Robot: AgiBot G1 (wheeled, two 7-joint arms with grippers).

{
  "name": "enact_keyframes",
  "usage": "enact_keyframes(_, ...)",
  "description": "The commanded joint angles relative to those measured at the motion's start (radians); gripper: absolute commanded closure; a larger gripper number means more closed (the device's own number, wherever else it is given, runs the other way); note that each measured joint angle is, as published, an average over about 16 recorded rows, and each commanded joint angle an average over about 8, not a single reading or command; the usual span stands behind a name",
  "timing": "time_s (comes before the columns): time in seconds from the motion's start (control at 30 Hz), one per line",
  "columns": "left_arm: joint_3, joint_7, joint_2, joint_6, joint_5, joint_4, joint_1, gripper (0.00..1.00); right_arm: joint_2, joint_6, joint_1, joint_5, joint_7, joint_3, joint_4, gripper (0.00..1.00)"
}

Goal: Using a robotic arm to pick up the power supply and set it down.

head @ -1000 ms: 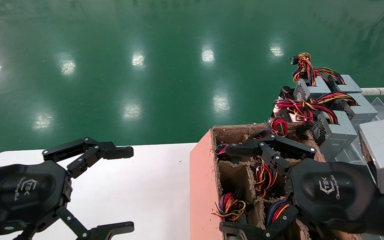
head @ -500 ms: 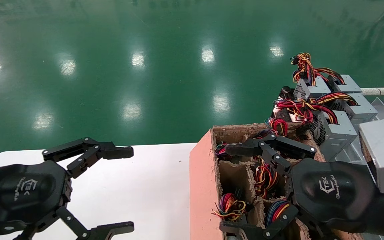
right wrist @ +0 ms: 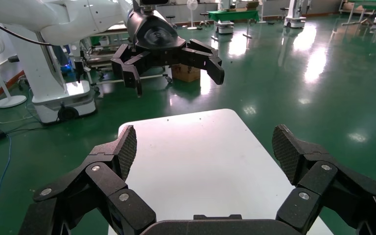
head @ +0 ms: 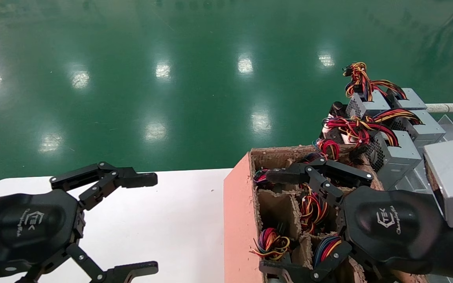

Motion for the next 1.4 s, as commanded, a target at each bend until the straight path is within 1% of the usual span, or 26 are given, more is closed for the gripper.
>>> enact_keyframes(0.03, 0.000, 0.000, 0.000, 0.000, 0.000, 0.000, 0.000, 0.00, 0.000, 0.000, 0.000, 0.000, 0.000, 0.000, 0.000, 0.00)
enact_keyframes(1.4, 0.000, 0.000, 0.000, 0.000, 0.000, 0.000, 0.000, 0.00, 0.000, 0.000, 0.000, 0.000, 0.000, 0.000, 0.000, 0.00)
